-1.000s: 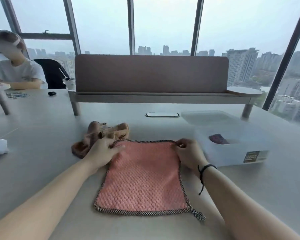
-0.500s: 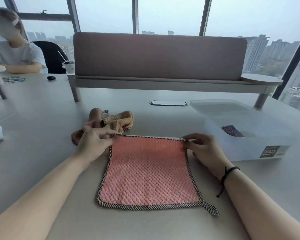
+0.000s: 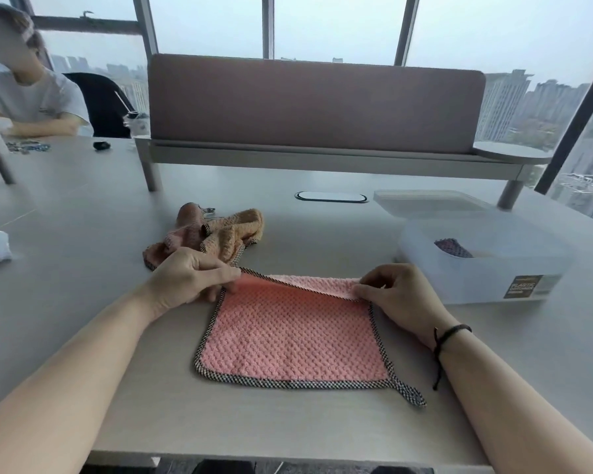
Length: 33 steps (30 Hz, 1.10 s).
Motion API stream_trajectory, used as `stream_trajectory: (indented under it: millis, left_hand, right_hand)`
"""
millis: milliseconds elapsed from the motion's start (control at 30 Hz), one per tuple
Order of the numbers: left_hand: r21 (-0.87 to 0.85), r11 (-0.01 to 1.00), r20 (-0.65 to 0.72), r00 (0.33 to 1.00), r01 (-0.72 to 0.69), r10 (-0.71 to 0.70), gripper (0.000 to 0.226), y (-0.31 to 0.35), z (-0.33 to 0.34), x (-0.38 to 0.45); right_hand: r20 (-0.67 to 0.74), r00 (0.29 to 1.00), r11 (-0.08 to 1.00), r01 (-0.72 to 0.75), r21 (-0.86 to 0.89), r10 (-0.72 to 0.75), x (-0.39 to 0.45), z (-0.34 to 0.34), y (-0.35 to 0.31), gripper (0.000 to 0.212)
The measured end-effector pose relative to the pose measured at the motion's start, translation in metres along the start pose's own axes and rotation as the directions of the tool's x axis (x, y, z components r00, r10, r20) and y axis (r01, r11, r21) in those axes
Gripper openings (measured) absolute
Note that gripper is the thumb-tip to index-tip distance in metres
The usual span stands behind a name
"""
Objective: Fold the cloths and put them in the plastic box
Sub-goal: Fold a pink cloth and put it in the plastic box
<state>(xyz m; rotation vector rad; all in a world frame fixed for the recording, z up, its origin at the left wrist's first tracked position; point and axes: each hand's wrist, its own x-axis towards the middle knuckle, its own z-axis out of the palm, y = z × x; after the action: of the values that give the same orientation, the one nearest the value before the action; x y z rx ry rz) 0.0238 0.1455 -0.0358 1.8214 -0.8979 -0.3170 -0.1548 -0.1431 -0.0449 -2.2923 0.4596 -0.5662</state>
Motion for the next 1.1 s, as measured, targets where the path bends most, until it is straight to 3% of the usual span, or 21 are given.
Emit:
stream_trajectory:
  millis: [233, 400, 533, 700, 1100]
  left_hand:
    - [-0.037, 0.993, -0.087, 0.990, 0.108, -0.111, 0.043, -0.003, 0.000, 0.003]
    - [-0.043, 0.981, -0.156, 0.968, 0.190, -0.195, 0.018, -0.009, 0.003, 0.010]
    - [-0.157, 0.958, -0.145, 0.954, 0.238, -0.261, 0.050, -0.004, 0.002, 0.012]
    - [0.006, 0.967, -0.224, 0.942, 0.256, -0.248, 0.016, -0.010, 0.006, 0.012]
    - [0.182, 0.959, -0.284, 0.945, 0.219, -0.162, 0.013, -0.013, 0.010, 0.013]
  right_hand:
    - [0.005, 0.999, 0.999, 0.037, 0.032, -0.037, 0.002, 0.002, 0.003, 0.010]
    - [0.015, 0.997, 0.997, 0.072, 0.015, -0.072, 0.003, 0.003, 0.006, 0.011]
    - [0.033, 0.996, 0.996, 0.087, 0.000, -0.087, 0.004, 0.004, 0.007, 0.010]
    - [0.020, 0.995, 0.995, 0.094, 0.030, -0.094, 0.002, 0.003, 0.003, 0.009]
    - [0.045, 0.995, 0.982, 0.091, -0.167, -0.084, 0.002, 0.005, 0.004, 0.010]
